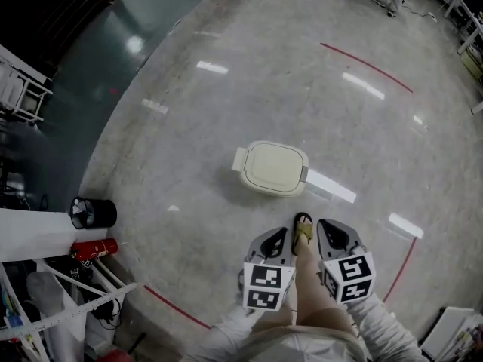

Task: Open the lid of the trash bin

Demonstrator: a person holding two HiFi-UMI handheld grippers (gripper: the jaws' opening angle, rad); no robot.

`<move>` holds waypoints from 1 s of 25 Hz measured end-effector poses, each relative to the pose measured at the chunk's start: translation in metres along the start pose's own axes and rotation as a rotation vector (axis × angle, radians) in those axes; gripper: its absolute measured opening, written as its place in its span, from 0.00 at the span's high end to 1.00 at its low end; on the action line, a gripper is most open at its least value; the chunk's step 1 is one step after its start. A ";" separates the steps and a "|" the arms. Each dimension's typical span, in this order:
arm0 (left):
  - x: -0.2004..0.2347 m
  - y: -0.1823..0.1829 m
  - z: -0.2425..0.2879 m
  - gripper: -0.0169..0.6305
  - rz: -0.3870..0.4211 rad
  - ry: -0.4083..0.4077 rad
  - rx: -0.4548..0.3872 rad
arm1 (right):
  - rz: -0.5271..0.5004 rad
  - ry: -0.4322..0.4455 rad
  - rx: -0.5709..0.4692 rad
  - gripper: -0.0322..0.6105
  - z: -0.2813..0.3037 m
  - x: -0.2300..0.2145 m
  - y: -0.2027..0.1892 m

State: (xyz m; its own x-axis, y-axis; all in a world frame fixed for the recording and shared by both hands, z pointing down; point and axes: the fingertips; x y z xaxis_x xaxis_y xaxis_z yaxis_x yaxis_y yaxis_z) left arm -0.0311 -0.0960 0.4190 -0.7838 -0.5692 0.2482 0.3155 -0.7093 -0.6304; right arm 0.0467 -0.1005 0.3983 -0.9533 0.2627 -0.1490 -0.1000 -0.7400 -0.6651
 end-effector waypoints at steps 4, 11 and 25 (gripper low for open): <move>0.009 -0.016 0.032 0.97 -0.032 0.008 0.032 | 0.019 0.007 0.035 0.96 0.035 -0.018 -0.015; 0.021 -0.051 0.087 0.97 -0.069 0.015 0.096 | 0.038 0.008 0.071 0.96 0.094 -0.045 -0.036; 0.058 -0.114 0.199 0.97 -0.163 0.045 0.181 | 0.042 -0.022 0.135 0.96 0.218 -0.100 -0.082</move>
State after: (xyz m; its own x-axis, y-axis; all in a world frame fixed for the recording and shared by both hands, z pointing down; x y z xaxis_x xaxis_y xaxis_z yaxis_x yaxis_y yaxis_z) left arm -0.0066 -0.1308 0.6517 -0.8538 -0.4248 0.3008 0.2701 -0.8556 -0.4416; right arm 0.0878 -0.2007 0.6275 -0.9632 0.2177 -0.1578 -0.0961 -0.8269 -0.5540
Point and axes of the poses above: the fingertips, and each gripper's own axes: z forward along the fingers, x to its left, y out of its top, and after that the axes turned 7 degrees about x, right-handed
